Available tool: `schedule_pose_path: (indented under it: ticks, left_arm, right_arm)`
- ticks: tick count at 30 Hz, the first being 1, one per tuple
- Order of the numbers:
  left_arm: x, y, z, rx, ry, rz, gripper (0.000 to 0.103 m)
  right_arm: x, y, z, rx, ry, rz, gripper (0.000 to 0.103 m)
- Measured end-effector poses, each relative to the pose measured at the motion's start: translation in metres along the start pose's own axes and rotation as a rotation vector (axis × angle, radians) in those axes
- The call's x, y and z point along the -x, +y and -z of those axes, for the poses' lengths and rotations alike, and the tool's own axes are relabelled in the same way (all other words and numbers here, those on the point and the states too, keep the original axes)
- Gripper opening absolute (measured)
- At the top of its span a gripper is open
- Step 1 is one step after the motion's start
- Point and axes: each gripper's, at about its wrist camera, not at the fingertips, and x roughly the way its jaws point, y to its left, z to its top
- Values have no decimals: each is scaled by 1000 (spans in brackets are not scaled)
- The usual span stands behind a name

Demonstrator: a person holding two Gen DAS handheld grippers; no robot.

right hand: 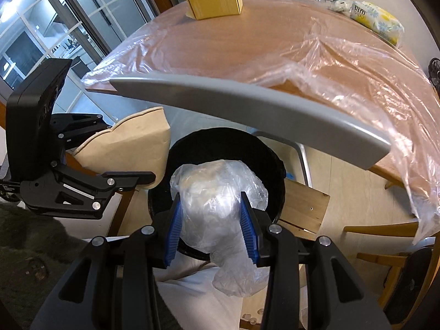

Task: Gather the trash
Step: 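Carry the paper cone and plastic bag bundle down over the black bin, then open both tools to drop the cone and bag into the bin, then raise both tools back toward the yellow box and tissue pack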

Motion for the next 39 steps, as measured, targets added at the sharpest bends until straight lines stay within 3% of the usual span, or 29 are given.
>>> schedule_pose_path:
  ticks: [16,27,29,31,39]
  left_arm:
    - [-39,12,4,45,67,-36,53]
    - [-47,12,5,38,67,-30,53]
    - [-46,11,4,35,66,-16,57]
    - [-45,11,4,33,65,-14,81]
    - [-33,15,11,41,73,-33,82]
  right_arm:
    - [-32,-2,-5,-8,30,58,39]
    - [-44,-4,-6,-12,49,82,39]
    - [-43,-5,-6,-28,40,91,46]
    - [-42,-9,-6,-45,39,81,60]
    - [-25,-12,-4,-45,33,106,66]
